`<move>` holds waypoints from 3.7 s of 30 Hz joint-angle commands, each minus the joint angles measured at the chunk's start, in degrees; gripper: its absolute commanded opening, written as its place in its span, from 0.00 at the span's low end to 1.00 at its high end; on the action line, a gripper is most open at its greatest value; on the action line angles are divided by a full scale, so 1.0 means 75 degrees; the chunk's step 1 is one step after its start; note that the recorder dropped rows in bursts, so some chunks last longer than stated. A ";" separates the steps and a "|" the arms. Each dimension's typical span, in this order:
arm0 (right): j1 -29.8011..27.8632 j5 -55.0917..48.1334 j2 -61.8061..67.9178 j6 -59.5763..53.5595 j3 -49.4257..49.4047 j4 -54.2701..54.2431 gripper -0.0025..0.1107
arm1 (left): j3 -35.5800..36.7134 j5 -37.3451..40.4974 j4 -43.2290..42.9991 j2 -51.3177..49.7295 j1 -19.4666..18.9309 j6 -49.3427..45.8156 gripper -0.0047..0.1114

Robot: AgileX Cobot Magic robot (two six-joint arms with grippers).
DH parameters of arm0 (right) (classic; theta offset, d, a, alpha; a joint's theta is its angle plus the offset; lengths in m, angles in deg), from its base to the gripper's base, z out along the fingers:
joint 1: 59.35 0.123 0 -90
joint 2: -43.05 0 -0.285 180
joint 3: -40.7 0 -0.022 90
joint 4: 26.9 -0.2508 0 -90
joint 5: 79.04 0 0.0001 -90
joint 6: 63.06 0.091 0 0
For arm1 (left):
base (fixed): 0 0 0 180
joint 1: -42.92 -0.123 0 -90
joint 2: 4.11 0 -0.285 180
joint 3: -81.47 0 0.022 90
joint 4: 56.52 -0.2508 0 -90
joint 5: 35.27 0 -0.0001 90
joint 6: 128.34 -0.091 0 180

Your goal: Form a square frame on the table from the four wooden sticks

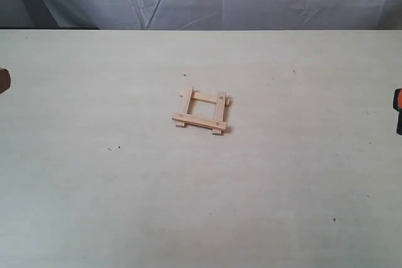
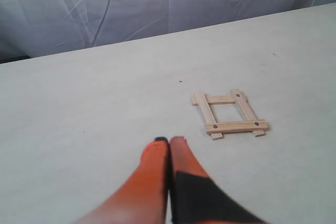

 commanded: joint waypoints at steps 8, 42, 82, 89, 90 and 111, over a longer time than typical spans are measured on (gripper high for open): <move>-0.1307 0.0127 -0.1727 -0.0020 -0.0207 0.0214 0.01 | 0.0050 -0.0132 -0.0031 0.0048 0.0045 -0.0017 0.04; -0.2080 0.1256 -0.4787 -0.0365 -0.3372 0.0890 0.01 | 0.0050 -0.0165 -0.0031 0.0048 0.0045 -0.0017 0.04; -0.2080 0.1627 -0.4787 -0.0336 -0.4192 0.0563 0.01 | 0.0624 0.0014 -0.0719 0.0941 -0.0308 -0.0098 0.04; -0.2080 0.1627 -0.4787 -0.0336 -0.4192 0.0563 0.01 | 0.2251 -0.0549 -0.1124 0.2659 -0.0862 -0.0098 0.04; -0.2080 0.1627 -0.4787 -0.0336 -0.4192 0.0563 0.01 | 0.2488 -0.0653 -0.1234 0.2912 -0.0941 -0.0098 0.04; -0.2080 0.1642 -0.4787 -0.0336 -0.4192 0.0565 0.01 | 0.3809 -0.1006 -0.2071 0.4671 -0.1238 -0.0098 0.04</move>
